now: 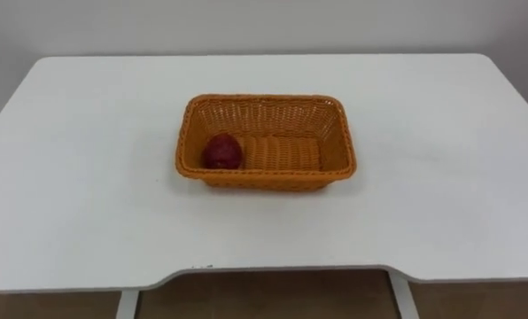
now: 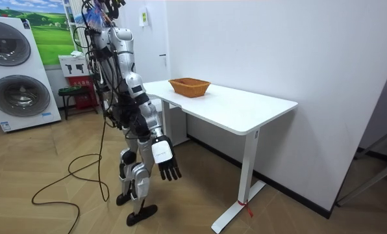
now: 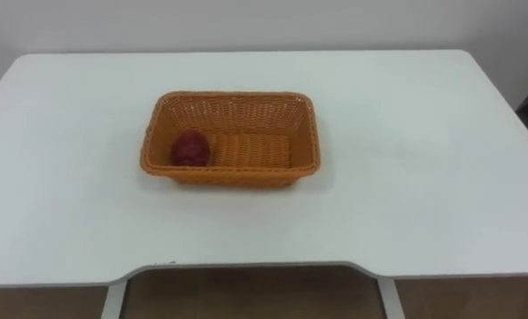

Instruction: Pick and place apple

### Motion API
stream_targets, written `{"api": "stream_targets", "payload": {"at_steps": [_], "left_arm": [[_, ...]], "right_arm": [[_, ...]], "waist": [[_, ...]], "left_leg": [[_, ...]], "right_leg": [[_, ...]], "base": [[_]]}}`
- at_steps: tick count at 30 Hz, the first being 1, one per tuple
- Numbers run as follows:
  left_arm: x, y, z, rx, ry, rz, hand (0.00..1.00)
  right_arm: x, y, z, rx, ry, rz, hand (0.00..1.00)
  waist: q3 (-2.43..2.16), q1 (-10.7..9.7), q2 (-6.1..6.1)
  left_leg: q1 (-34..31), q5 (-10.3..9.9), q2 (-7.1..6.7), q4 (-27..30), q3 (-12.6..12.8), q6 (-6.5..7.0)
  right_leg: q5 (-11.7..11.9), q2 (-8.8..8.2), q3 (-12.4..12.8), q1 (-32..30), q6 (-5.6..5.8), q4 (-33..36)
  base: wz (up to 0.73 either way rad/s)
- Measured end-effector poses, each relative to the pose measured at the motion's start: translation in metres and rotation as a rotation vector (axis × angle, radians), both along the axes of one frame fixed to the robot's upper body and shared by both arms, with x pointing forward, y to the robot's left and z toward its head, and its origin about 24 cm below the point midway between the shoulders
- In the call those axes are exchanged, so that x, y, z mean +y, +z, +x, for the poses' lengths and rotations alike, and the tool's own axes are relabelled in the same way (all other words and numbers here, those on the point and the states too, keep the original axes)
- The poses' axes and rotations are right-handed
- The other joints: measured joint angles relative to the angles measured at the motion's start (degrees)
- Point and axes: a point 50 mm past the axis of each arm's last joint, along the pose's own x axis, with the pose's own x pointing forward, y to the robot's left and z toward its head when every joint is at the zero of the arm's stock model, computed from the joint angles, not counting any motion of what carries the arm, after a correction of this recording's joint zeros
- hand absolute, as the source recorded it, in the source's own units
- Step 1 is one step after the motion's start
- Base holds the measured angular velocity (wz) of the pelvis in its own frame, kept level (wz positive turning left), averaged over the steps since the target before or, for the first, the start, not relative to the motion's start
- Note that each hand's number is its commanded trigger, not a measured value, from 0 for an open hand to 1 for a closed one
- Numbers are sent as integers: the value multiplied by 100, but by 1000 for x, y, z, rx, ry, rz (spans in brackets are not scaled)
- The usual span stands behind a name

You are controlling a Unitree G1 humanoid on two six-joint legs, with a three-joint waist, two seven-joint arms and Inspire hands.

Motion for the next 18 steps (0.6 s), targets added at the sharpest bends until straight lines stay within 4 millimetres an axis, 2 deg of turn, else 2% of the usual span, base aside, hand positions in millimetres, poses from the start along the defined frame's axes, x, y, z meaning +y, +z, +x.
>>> {"api": "stream_targets", "payload": {"at_steps": [4, 8, 11, 14, 18], "left_arm": [[-2, -1, -7, 30, 11, -2, 0], [-7, -3, -12, 61, 27, -17, 0], [-12, -5, -15, 73, 33, -26, 0], [-15, -6, -15, 77, 36, -35, 0], [-20, -7, -15, 85, 37, -51, 0]], "right_arm": [[18, -8, -6, 16, 58, 87, 0], [31, -13, -16, 37, 69, 153, 0], [35, -14, -23, 50, 73, 192, 0], [40, -15, -29, 68, 113, 223, 0], [45, -17, -35, 98, 141, 248, 0]], "waist": [[7, 18, -27], [5, 21, 9], [-26, 26, 76], [-17, 20, 115], [-16, 10, 107]], "left_leg": [[-10, -2, -10, 18, -58, 4], [-11, -5, -10, 25, -58, 8], [11, -3, -15, -26, -54, 8], [51, -3, -17, -47, -27, 8], [99, -3, -23, -55, -4, 8]], "right_leg": [[-4, -5, -18, -1, 4, -8], [-4, -4, -16, 6, 4, 1], [-4, -8, -19, 15, 4, -1], [-5, -11, -24, 35, 5, -11], [-8, -15, 6, 111, 6, -82]], "base": [[3], [0], [0], [-1], [-1]]}}
